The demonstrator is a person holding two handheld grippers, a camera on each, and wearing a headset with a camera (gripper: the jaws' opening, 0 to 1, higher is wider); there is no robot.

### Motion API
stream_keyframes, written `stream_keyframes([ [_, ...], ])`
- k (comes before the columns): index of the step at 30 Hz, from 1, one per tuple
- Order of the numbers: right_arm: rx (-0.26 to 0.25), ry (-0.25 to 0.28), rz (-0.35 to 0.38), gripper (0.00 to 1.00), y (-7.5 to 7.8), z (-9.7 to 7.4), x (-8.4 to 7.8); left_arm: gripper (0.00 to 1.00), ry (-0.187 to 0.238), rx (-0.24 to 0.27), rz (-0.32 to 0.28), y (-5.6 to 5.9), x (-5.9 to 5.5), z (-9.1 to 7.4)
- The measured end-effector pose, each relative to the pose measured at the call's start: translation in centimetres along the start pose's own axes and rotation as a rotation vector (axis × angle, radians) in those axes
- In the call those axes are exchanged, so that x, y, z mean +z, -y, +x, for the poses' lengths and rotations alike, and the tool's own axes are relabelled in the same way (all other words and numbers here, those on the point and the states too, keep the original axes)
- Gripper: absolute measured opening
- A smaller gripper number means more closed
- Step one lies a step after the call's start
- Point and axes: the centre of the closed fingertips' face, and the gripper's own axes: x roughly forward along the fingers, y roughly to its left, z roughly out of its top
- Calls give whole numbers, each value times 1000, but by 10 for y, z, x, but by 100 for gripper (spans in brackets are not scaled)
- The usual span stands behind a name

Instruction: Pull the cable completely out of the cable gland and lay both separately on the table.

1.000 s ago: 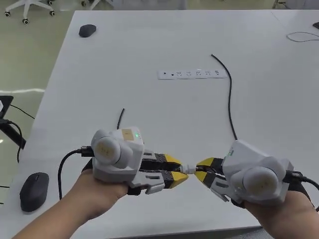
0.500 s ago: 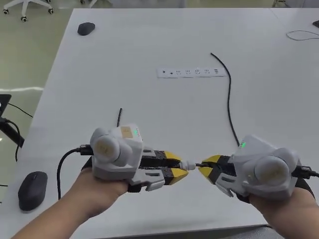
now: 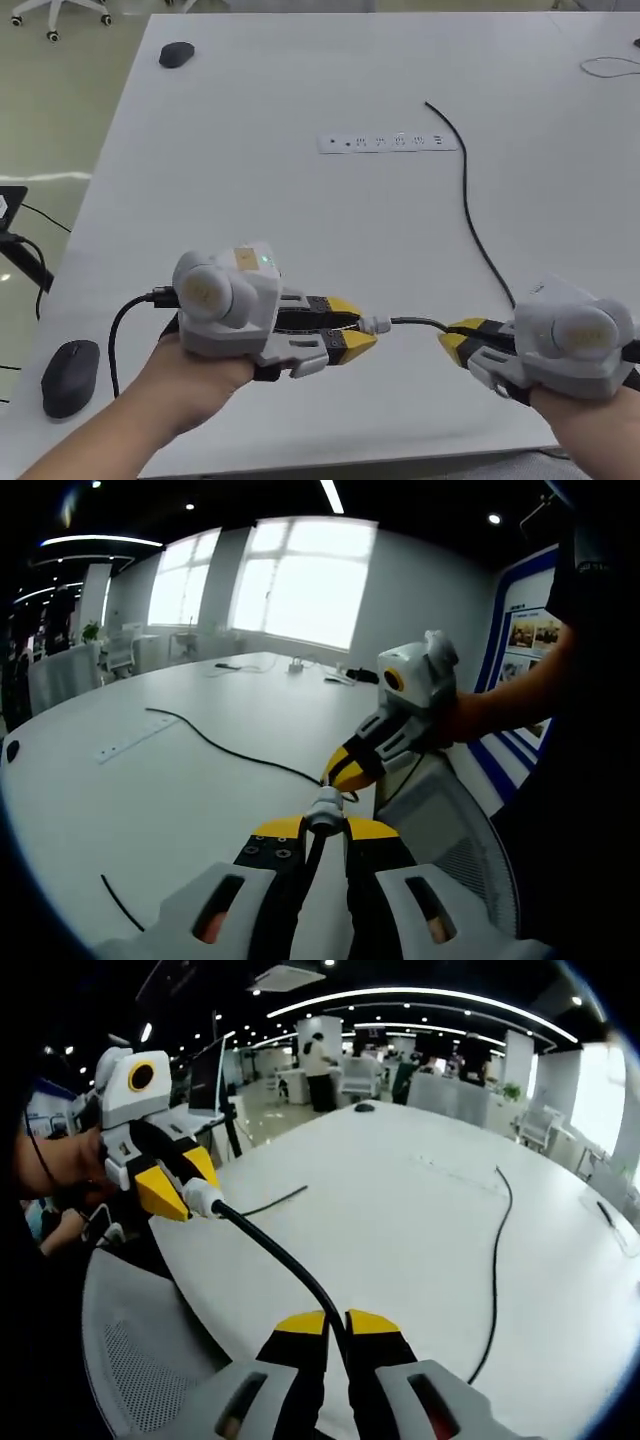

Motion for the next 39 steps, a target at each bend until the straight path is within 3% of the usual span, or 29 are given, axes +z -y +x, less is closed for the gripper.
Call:
stream_keyframes([
  [4, -36, -34, 138, 1, 13, 5, -22, 14, 0, -1, -5, 1, -1, 2],
  [6, -26, -41, 194, 0, 15, 7, -29, 14, -3, -2, -1, 1, -1, 3],
  [16, -18, -47, 221, 0, 9, 7, -32, 15, -5, -8, -2, 3, 0, 5],
  [23, 1, -46, 217, 1, 6, 9, -33, 15, -7, 16, -2, -5, -3, 2],
  [39, -3, -13, 197, 4, 5, 3, -23, 15, 10, 32, -18, -9, 0, -4],
])
